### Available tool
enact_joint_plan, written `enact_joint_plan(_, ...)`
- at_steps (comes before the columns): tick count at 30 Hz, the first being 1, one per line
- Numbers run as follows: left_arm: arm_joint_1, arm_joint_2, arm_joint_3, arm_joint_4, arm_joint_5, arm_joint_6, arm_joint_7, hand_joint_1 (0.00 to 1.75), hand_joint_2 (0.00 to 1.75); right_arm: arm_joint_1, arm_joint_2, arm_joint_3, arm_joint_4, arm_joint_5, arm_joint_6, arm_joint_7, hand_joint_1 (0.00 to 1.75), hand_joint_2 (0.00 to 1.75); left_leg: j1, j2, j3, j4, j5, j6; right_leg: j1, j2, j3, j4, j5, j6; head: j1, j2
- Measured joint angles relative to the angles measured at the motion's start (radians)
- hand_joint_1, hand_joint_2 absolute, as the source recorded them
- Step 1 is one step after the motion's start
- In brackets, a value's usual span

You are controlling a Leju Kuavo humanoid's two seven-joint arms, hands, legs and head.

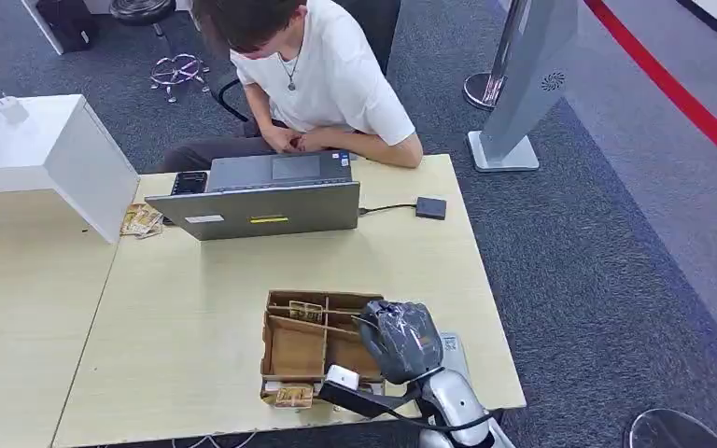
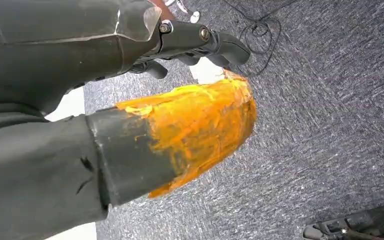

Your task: Pass the card to the sensor for recognition and then transmit it.

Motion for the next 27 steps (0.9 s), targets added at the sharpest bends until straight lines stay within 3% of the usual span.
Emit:
enact_joint_plan(10,0.0,0.0,0.0,0.0,0.006,0.001,0.0,0.0,0.0,0.018,0.0,0.0,-0.037,0.005,-0.02,-0.009,1.75,1.75,0.0,0.0,0.0,0.0,0.0,0.0,0.0,0.0,0.0,0.0,0.0,0.0,0.0,0.0)
enact_joint_plan(27,0.0,0.0,0.0,0.0,0.021,0.01,0.002,0.0,0.0,0.08,-0.008,-0.001,-0.235,0.02,-0.054,-0.019,1.75,1.75,0.0,0.0,0.0,0.0,0.0,0.0,0.0,0.0,0.0,0.0,0.0,0.0,0.0,0.0)
